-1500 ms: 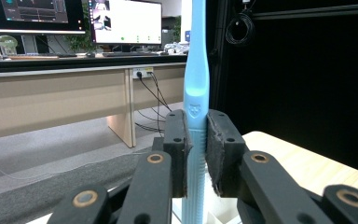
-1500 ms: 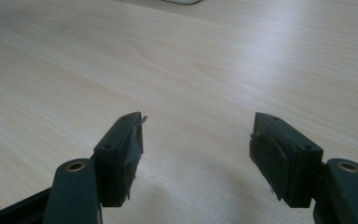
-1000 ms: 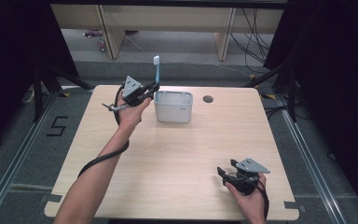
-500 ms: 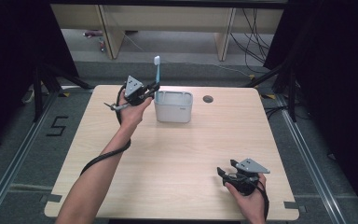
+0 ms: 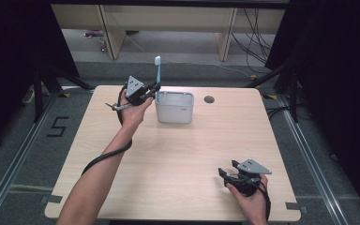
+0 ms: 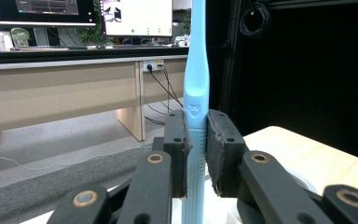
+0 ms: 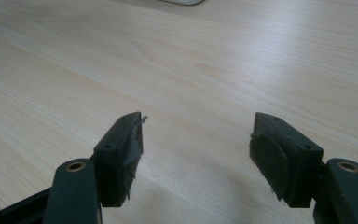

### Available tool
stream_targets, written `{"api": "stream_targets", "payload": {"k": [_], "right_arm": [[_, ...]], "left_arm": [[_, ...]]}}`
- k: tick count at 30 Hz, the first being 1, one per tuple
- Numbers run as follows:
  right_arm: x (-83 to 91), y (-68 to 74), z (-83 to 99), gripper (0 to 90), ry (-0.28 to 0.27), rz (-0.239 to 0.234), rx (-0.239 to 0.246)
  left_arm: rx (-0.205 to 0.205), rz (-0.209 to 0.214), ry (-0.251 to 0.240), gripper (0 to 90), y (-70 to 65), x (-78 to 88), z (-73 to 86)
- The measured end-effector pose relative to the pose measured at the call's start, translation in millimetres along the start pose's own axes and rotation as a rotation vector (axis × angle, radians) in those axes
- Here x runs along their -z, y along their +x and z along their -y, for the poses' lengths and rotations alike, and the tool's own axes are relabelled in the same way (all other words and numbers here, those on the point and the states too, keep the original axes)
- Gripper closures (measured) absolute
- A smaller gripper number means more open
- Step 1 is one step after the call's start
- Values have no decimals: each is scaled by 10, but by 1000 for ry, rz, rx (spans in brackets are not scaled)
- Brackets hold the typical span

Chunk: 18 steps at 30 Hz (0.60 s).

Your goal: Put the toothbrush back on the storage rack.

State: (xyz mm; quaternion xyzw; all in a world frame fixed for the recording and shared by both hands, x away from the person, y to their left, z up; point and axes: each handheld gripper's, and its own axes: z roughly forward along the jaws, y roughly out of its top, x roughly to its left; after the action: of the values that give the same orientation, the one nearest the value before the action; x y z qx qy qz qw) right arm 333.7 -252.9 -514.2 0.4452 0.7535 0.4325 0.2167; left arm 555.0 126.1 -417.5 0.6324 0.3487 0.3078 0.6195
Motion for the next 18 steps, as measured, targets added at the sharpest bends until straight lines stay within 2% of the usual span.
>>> {"api": "stream_targets", "payload": {"k": [3, 4, 10, 11, 13, 14, 15, 16, 17, 18], "right_arm": [[-2, -7, 0, 349, -12, 14, 14], [7, 16, 1, 349, 6, 6, -17], [6, 12, 2, 349, 6, 7, -16], [12, 40, 5, 349, 13, 7, -50], [7, 14, 1, 349, 6, 6, -14], [6, 12, 2, 349, 6, 7, -17], [12, 39, 5, 349, 14, 8, -48], [12, 39, 5, 349, 13, 10, -47], [-4, -5, 0, 349, -11, 15, 17], [-4, -4, 0, 349, -10, 15, 18]], "left_arm": [[-2, 1, 4, 782, -10, 0, 4], [-4, 1, 7, 782, -11, 0, 5], [-15, 0, 20, 782, -29, 1, 13], [-19, -1, 23, 782, -31, 1, 15], [-20, 0, 28, 782, -34, 3, 20], [-22, -1, 31, 782, -33, 7, 22], [-22, -2, 32, 782, -34, 10, 26], [-22, -3, 34, 782, -33, 12, 32], [-22, -4, 39, 782, -30, 16, 39], [-20, -1, 41, 782, -29, 18, 47]]}}
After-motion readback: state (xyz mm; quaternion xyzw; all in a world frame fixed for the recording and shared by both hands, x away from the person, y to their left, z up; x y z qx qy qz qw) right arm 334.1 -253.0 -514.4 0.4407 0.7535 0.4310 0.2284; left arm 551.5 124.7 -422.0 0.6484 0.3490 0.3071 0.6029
